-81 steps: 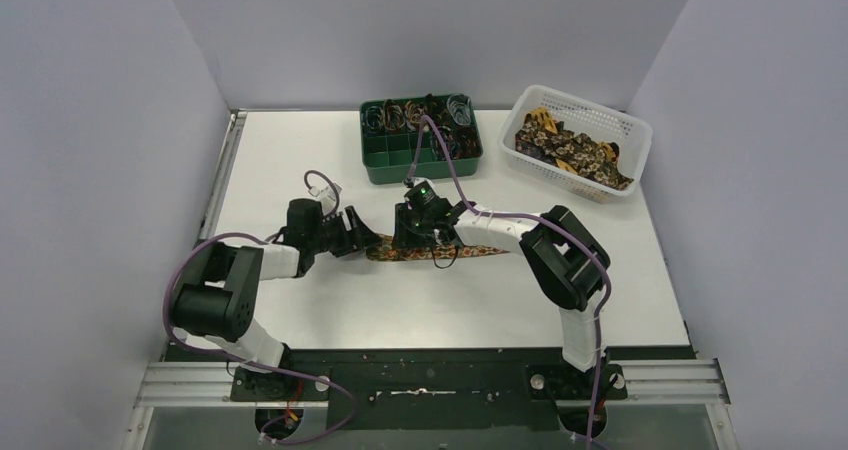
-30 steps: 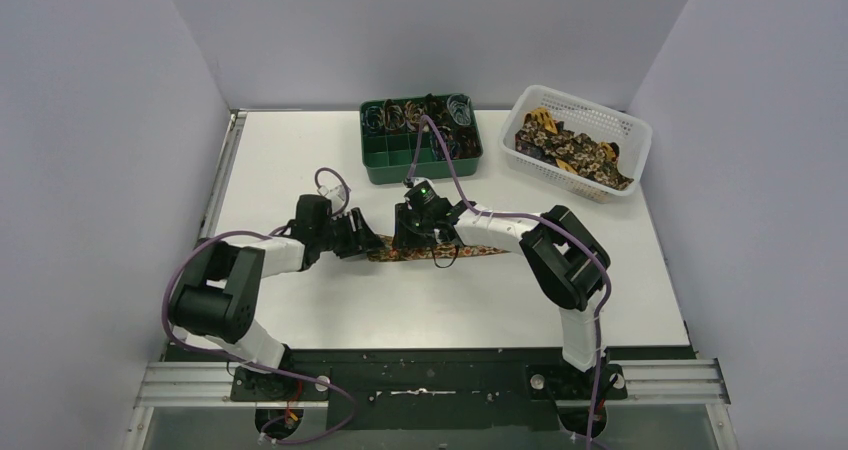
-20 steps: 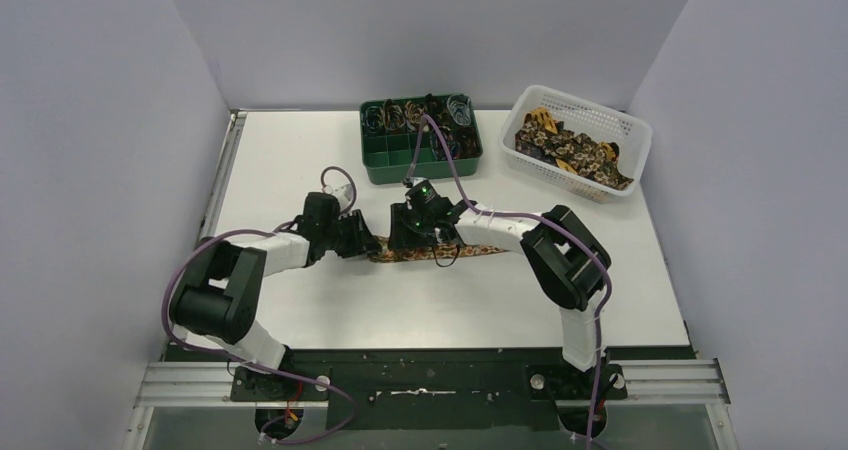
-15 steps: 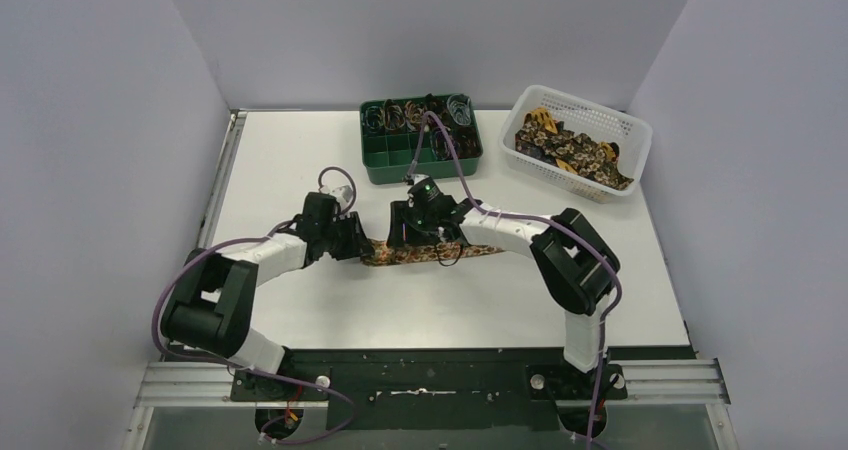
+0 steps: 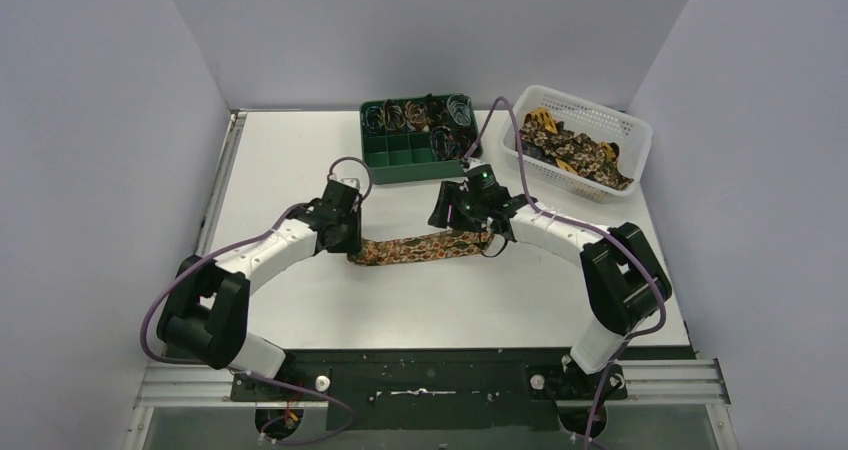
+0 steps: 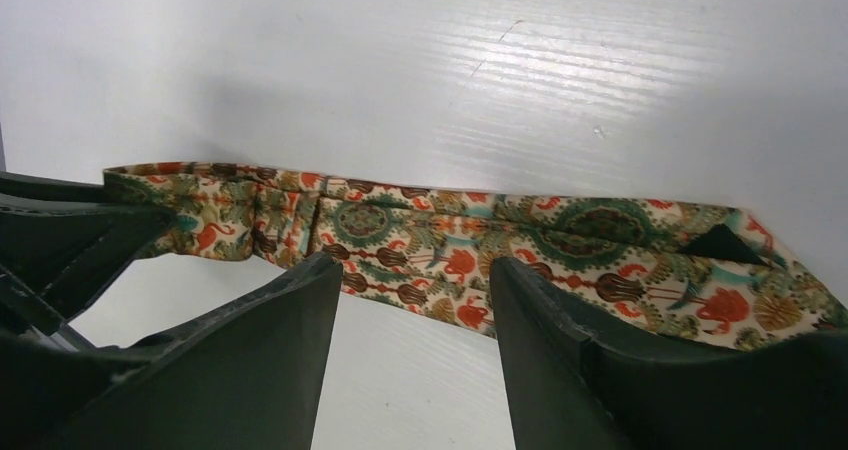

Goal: Roll the ties
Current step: Roll the tie at the center of the board.

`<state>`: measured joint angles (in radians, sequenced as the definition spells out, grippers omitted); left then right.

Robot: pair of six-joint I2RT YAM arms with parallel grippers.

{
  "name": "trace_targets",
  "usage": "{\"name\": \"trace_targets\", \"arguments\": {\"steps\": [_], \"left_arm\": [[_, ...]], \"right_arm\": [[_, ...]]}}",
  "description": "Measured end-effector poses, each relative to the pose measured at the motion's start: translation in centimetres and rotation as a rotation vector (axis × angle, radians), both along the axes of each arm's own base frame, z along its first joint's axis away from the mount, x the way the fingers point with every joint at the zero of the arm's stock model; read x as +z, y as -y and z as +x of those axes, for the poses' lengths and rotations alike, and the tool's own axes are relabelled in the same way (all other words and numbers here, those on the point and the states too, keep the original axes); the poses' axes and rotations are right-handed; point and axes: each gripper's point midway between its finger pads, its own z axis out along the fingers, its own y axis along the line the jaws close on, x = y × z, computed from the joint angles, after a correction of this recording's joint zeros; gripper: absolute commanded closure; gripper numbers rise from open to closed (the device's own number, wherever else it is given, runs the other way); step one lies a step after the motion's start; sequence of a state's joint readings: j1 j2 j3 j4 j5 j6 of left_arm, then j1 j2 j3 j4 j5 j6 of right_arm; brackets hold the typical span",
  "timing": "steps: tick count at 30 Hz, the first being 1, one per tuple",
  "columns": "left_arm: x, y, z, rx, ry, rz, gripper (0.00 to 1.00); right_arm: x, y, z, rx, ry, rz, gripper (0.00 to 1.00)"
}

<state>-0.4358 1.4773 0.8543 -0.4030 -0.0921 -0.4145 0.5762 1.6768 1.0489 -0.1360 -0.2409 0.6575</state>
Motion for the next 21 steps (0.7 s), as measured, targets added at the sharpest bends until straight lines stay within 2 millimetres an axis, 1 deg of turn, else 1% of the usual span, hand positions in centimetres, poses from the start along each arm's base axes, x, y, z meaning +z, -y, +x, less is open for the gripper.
{"name": "trace_targets", "arguments": {"steps": [4, 9, 15, 21], "left_arm": [[1.2, -0.4, 0.1, 0.019, 0.025, 0.106, 0.73], [2.7, 0.2, 0.2, 0.032, 0.075, 0.189, 0.73], [2.7, 0.6, 0.4, 0.041, 0.084, 0.309, 0.72], [2.5, 2.3, 1.3, 0.018, 0.098, 0.430, 0.72]], "right_arm": [[-0.5, 0.2, -0.4, 0.013, -0.009, -0.007, 0.42], [-0.5, 0.0, -0.6, 0.027, -0.010, -0.002, 0.42], [-0.6, -0.1, -0.7, 0.036, -0.014, 0.003, 0.42], [-1.0, 0.4, -0.8, 0.028, -0.023, 0.000, 0.42]]}}
